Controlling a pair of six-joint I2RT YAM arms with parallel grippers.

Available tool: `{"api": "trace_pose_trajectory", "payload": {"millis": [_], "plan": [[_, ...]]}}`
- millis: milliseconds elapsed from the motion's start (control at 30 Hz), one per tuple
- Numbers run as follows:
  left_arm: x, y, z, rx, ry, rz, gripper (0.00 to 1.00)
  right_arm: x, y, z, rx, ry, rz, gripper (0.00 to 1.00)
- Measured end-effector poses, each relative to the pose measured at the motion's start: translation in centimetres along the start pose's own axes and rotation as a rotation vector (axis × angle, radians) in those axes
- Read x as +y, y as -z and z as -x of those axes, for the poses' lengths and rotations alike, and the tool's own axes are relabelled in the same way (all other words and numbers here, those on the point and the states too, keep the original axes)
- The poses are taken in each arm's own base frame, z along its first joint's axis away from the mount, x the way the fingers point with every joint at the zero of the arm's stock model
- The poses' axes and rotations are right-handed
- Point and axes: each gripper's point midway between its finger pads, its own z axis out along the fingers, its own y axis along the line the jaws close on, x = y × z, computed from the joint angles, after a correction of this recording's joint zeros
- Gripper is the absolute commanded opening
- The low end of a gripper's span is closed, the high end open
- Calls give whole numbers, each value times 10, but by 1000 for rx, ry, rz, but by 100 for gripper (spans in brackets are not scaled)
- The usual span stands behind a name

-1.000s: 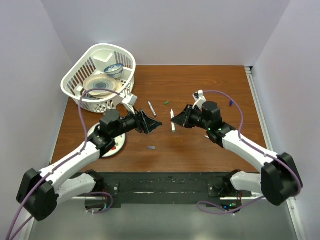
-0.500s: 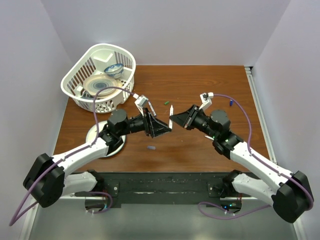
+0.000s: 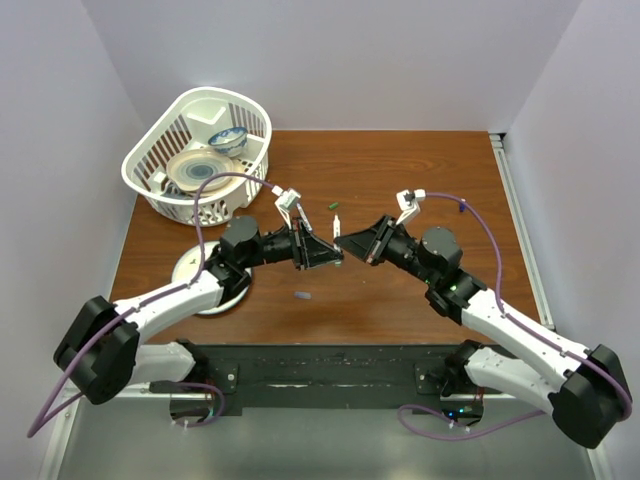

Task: Insert the pens into the pen caps

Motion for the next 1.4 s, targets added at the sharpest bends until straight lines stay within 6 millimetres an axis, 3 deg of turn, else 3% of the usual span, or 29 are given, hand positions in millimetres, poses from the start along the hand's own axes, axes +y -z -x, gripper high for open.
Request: {"api": "trace_pose_trajectory", "payload": {"millis": [133,433,633,667,700,733,800,933,1033,1267,1367,1400], "plan": [[-1,1,-1,5,15,-6,0,1,0,-1,12,24,10,34],[-27,13,2,0,-52,-63,0,24,0,-2,62,93,54,36],[-29,16,-10,58,-60,-81,0,32,-4,5,79,160,49,31],[-28,17,-12,65,-60,-81,0,32,-5,6,79,168,49,24],[-28,17,-13,73,-59,-81,0,32,-6,6,83,177,48,8],[-27,17,-15,79,-57,-78,0,32,-7,6,89,184,48,1],[-25,18,-17,90,-50,-71,0,31,-8,4,103,206,47,0],[-23,18,-19,98,-47,-65,50,29,-8,2,119,219,47,0],[-26,18,-18,95,-61,-76,56,33,-8,3,104,204,65,0],[-38,14,-10,81,-79,-128,38,33,-7,2,93,173,80,0],[-40,12,-8,79,-78,-137,13,38,-4,3,86,164,93,0],[-38,11,-7,78,-78,-134,0,40,-2,4,82,167,100,6]]}}
